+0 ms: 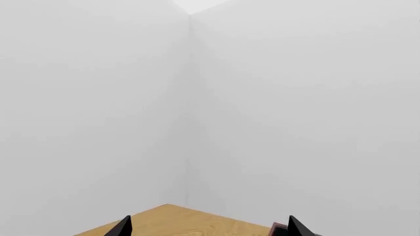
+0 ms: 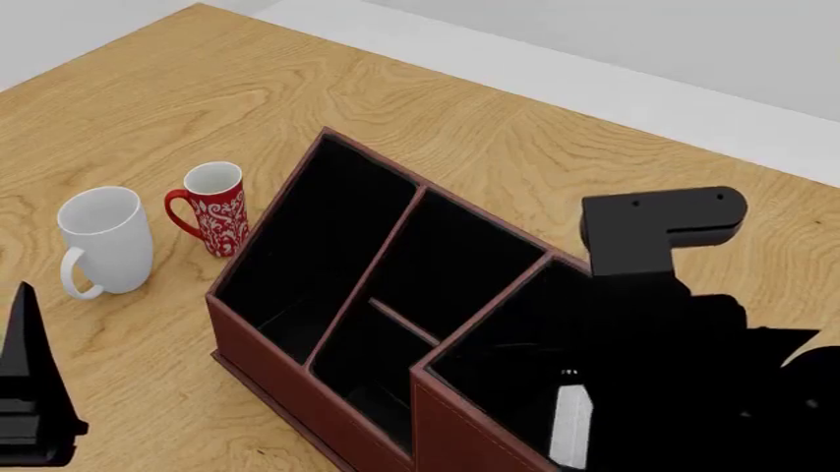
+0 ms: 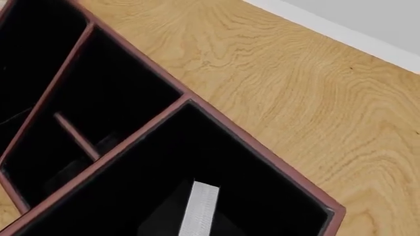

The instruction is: Pick up the book and place it in the right compartment of the caddy.

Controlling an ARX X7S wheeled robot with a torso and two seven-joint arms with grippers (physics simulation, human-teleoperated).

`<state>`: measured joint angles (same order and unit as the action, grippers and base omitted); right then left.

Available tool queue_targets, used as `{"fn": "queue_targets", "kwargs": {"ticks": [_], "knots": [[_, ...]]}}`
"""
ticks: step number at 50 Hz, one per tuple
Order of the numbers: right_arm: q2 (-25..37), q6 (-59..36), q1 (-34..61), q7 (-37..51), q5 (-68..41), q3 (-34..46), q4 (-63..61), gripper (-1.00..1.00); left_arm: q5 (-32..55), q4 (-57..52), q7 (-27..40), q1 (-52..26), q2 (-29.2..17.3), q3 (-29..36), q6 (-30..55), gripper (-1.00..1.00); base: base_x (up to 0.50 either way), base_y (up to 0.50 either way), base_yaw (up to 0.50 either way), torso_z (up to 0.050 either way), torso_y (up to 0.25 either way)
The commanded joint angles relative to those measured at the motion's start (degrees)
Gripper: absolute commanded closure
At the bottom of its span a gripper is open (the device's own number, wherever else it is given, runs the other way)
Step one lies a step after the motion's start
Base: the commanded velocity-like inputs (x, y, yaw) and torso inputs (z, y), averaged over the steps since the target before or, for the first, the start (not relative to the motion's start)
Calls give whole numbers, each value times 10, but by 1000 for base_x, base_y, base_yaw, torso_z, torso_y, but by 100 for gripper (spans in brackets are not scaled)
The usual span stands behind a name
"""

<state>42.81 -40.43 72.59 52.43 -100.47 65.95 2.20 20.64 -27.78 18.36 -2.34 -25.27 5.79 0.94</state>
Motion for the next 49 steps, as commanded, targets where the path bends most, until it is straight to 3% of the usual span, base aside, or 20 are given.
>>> {"fn": "queue_targets", "kwargs": {"ticks": [1,26,49], "knots": [[10,-7,11,15,-10,-7,-15,-100,-1,-1,0,0,-1,4,-1,-100,0,0,0,0,0],[77,6,44,71,-48,-57,-136,-100,1,-6,4,2,-3,4,-2,-100,0,0,0,0,0],[157,97,-17,113,-16,-97,-307,-100,3,-9,5,3,-4,9,-1,-100,0,0,0,0,0]]}}
